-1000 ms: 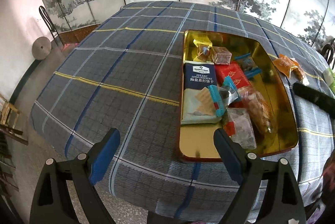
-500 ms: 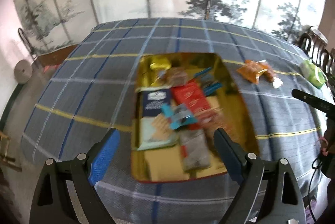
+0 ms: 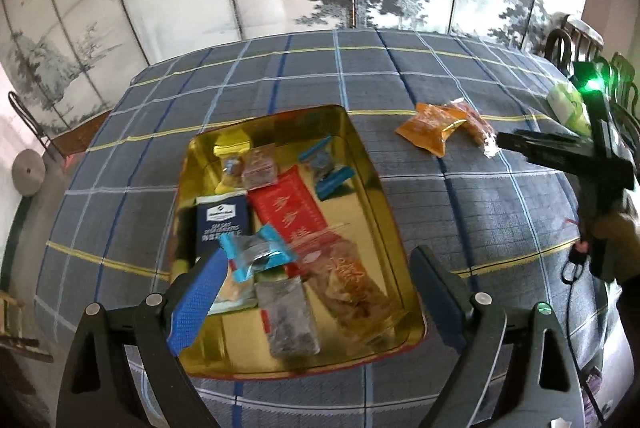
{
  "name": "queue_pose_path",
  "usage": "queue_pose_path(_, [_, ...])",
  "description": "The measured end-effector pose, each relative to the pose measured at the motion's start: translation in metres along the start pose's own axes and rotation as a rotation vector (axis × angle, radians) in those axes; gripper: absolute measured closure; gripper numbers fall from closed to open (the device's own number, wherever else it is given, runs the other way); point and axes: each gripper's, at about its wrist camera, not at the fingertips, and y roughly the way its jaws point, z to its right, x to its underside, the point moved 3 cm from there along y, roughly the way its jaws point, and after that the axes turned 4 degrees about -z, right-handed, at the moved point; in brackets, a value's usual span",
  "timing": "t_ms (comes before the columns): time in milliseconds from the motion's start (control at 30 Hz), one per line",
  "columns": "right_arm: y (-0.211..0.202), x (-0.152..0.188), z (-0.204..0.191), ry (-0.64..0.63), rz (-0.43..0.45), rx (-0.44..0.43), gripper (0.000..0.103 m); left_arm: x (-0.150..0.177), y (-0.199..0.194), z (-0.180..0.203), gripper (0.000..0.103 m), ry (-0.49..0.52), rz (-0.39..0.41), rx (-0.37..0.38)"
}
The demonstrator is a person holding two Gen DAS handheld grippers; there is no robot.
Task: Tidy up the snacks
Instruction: 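Grasp the clear pack of orange twisted sticks with the right gripper, then grasp the orange triangular snack bag with the left gripper while the right gripper holds the stick pack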
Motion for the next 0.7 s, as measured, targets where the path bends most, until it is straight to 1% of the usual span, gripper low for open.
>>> queue_pose_path(200, [0.036, -0.022, -0.01, -0.099, -0.038, 0.033, 0.055, -0.016, 0.01, 0.014, 0.013, 0.043, -0.01, -0.006])
queue_pose_path(267, [0.048, -0.029, -0.01, -0.122, -0.055, 0.033, 0.055, -0.023, 0.015, 0.02, 0.013, 0.057, -0.014, 0.0])
queue_pose_path(333, [0.053, -0.035, -0.01, -0.153, -0.057, 0.056, 0.055, -0.033, 0.021, 0.028, 0.013, 0.076, -0.02, 0.01])
queue_pose_path(367, [0.053, -0.035, -0.01, -0.162, -0.067, 0.061, 0.064, -0.038, 0.022, 0.031, 0.013, 0.085, -0.021, 0.019])
queue_pose_path(400, [0.05, -0.035, -0.01, -0.172, -0.068, 0.064, 0.065, -0.044, 0.023, 0.035, 0.013, 0.096, -0.02, 0.031])
queue_pose_path(433, [0.046, -0.032, -0.007, -0.17, -0.077, 0.05, 0.065, -0.05, 0.024, 0.039, 0.013, 0.107, -0.018, 0.044])
queue_pose_path(467, [0.039, -0.027, -0.001, -0.169, -0.072, 0.06, 0.065, -0.057, 0.024, 0.045, 0.013, 0.123, -0.013, 0.061])
queue_pose_path(500, [0.029, -0.02, 0.006, -0.166, -0.055, 0.075, 0.065, -0.064, 0.024, 0.05, 0.013, 0.142, -0.005, 0.085])
queue_pose_path(567, [0.005, -0.003, 0.029, -0.122, -0.028, 0.081, 0.065, -0.078, 0.027, 0.064, 0.013, 0.188, 0.003, 0.131])
queue_pose_path(600, [-0.007, 0.008, 0.044, -0.097, -0.016, 0.105, 0.065, -0.083, 0.029, 0.07, 0.013, 0.209, 0.002, 0.147])
queue_pose_path(633, [-0.023, 0.022, 0.064, -0.07, -0.003, 0.149, 0.065, -0.09, 0.033, 0.078, 0.013, 0.237, 0.004, 0.165])
queue_pose_path(700, [-0.045, 0.042, 0.096, -0.023, 0.013, 0.207, 0.065, -0.102, 0.043, 0.091, 0.013, 0.285, 0.005, 0.179])
